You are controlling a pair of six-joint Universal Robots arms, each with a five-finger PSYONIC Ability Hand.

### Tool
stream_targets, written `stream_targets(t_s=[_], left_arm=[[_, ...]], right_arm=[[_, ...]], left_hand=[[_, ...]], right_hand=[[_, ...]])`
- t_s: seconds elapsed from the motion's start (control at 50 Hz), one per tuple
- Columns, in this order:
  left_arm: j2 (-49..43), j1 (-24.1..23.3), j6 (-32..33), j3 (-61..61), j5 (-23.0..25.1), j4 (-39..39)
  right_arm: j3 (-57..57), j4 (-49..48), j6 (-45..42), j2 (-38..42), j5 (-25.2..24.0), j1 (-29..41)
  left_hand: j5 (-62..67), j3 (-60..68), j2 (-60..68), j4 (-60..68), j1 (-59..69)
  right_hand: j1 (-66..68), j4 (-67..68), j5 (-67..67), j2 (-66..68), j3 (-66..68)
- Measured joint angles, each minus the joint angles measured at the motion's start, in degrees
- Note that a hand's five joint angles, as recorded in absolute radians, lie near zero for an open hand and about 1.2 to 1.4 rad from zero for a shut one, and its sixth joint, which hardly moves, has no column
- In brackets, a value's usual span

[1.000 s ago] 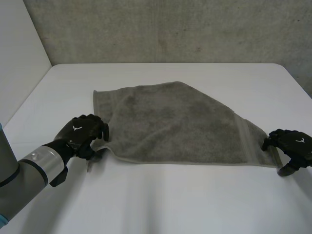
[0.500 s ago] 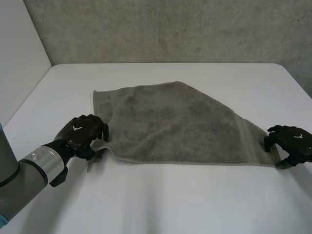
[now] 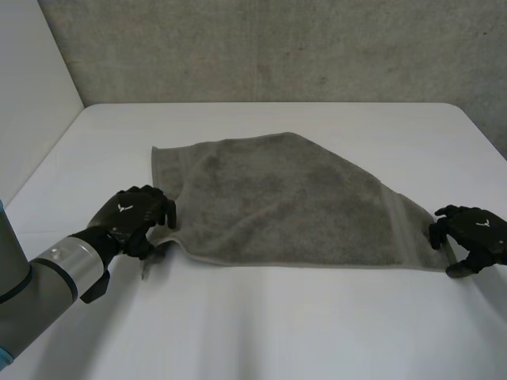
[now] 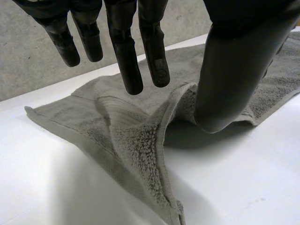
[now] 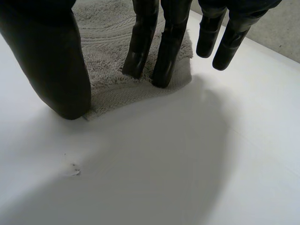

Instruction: Fold the towel.

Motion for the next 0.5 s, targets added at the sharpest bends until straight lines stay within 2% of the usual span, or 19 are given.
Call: stream_targets(t_s=[0.08,0.16,0.28,0.38,0.5], left_arm=[[0.0,0.06,0.0,0.0,0.0,0.03],[0.0,0.1,0.0,0.0,0.0,0.04],[0.15,0.14,0.0,0.0,0.0,0.0],[0.38,0.14,0.0,-0.01,0.0,-0.04],[0.48,0.14,0.0,-0.1,0.0,-0.06]], right_arm=[[-0.25,-0.06,0.25,0.16,0.14,0.74],[-0.31,-0.06,0.54,0.14,0.14,1.25],[-0.31,-0.1,1.95,-0.35,-0.06,1.64],[-0.43,-0.13,3.92,-2.1,-0.51,1.85],[-0.44,-1.34,7.04,-3.97,-0.87,2.62]], left_hand=[[0.0,0.0,0.0,0.0,0.0],[0.0,0.0,0.0,0.0,0.0],[0.0,0.0,0.0,0.0,0.0],[0.0,0.0,0.0,0.0,0.0],[0.0,0.0,0.0,0.0,0.0]], right_hand=[[2.42,0.0,6.32,1.31,0.0],[4.16,0.0,7.07,3.29,0.0],[10.41,0.0,7.75,16.54,0.0],[11.11,0.0,13.07,16.86,0.0],[11.11,0.0,13.08,16.86,0.0]])
